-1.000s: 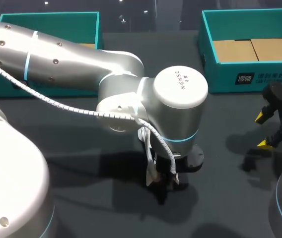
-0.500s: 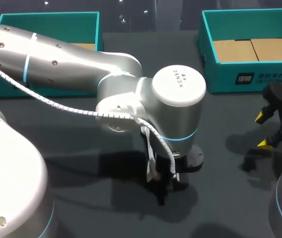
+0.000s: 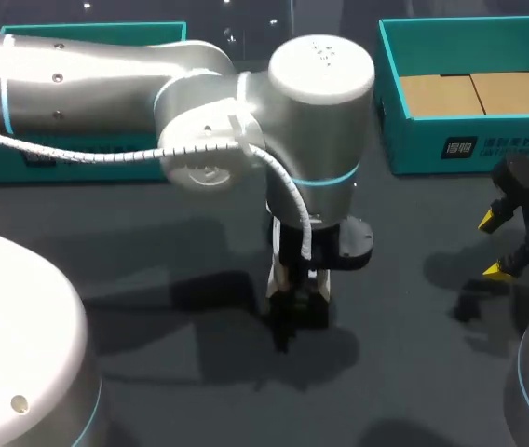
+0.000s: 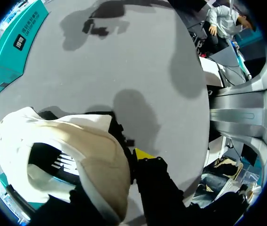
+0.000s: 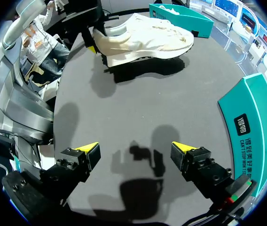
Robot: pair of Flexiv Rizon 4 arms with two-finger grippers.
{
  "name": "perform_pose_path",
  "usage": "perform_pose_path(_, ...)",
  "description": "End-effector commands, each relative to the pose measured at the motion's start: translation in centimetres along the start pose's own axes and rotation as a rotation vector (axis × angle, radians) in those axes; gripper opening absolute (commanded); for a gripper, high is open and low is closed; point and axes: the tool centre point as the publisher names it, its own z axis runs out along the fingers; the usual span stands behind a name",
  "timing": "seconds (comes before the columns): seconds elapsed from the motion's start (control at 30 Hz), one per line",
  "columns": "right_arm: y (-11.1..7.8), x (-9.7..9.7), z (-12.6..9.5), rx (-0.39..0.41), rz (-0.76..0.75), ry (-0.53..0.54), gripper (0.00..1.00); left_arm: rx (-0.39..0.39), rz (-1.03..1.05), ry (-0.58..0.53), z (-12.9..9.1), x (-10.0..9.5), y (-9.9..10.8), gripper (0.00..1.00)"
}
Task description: Take the shoe out of the shoebox, open the shoe tongue, remove and reinsert the insole, then place the shoe into the shoebox
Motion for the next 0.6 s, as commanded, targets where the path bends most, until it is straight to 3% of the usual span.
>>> perform_pose_path(0.03,0.0,0.2,0.0,0.002,0.0,-0.003,1.0,0.023,0.016,-0.037,-7.0,-0.5,4.6,0.0)
perform_pose_path(0.47,0.0,0.2,0.0,0.002,0.0,-0.003,1.0,0.023,0.016,-0.037,-7.0,-0.5,4.6,0.0)
perform_pose_path(0.6,0.0,0.2,0.0,0.002,0.0,-0.003,1.0,0.024,0.019,-0.034,-8.6,-1.9,7.0,0.0)
